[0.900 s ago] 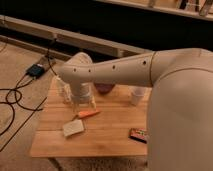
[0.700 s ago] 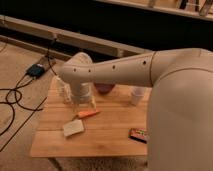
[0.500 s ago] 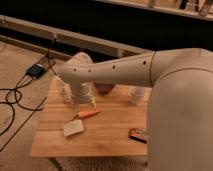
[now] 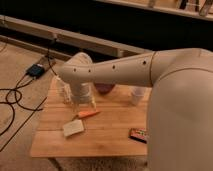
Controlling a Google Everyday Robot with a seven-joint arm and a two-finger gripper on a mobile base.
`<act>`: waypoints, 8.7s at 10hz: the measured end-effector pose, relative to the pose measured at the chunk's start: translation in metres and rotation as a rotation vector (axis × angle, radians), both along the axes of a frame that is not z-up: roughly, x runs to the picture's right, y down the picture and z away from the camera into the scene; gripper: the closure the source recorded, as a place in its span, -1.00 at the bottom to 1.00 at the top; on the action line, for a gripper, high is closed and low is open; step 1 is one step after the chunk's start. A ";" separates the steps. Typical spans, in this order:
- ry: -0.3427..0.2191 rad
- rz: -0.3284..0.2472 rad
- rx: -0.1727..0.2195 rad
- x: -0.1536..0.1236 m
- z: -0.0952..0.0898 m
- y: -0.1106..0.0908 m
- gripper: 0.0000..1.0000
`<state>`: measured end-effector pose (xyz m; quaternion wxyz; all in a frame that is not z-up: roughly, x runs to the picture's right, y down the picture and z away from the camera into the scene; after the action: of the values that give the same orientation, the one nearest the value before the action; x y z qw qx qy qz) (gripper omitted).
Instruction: Place the pepper in the ceramic bowl
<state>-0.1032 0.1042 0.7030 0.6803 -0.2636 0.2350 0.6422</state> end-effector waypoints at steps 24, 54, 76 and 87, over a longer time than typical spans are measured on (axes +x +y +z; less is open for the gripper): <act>-0.043 -0.056 -0.012 0.003 0.014 0.003 -0.30; -0.699 -1.015 -0.061 -0.016 0.152 0.036 -0.30; -0.636 -0.996 -0.134 0.020 0.186 -0.003 1.00; -0.289 -0.662 -0.019 0.122 0.215 -0.114 1.00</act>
<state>0.0187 -0.0102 0.9175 0.8751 -0.2675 0.2150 0.3411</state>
